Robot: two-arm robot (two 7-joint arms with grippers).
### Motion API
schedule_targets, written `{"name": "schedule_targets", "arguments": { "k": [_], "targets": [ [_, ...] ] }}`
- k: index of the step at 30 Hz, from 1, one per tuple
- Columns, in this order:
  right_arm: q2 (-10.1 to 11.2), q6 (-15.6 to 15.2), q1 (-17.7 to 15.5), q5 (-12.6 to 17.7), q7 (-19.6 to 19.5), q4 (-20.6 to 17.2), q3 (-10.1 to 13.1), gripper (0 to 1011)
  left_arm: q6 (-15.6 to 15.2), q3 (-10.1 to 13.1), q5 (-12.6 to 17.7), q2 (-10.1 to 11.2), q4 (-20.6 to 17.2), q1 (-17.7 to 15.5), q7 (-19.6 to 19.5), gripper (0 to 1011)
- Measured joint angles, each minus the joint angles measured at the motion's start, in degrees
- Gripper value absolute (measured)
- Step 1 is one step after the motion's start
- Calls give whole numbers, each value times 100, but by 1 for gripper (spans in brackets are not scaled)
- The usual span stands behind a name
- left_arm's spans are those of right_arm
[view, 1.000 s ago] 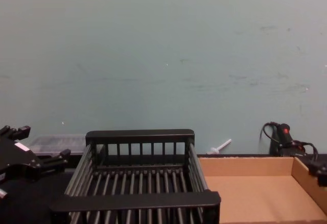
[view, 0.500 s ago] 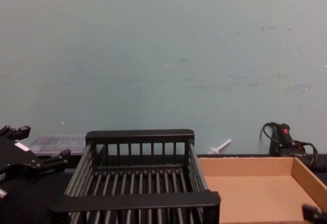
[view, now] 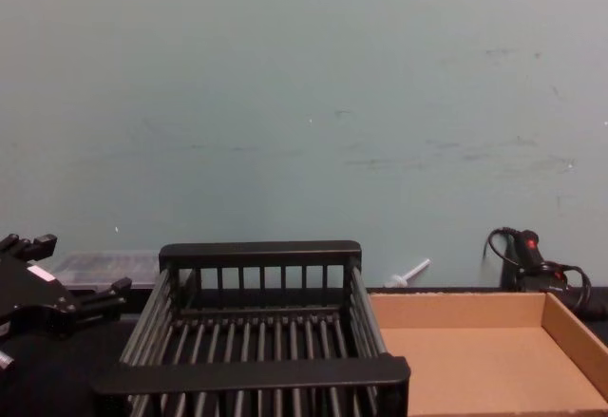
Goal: Pick up the white tape and place it into the black box , Pick up the silver tape and place it into the brown box.
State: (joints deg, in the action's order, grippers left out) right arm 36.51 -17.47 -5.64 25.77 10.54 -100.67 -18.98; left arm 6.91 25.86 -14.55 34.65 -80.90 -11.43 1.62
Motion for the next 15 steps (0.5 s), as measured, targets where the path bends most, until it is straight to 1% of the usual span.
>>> {"name": "schedule_targets", "arguments": {
  "k": [4,15],
  "targets": [
    [-6,-149,5,-53,68,0,-16,1002,0,0,0,0,0,0,0,1001],
    [1,-321,20,-302,244,0,-74,1003,0,0,0,0,0,0,0,1001]
  ]
}}
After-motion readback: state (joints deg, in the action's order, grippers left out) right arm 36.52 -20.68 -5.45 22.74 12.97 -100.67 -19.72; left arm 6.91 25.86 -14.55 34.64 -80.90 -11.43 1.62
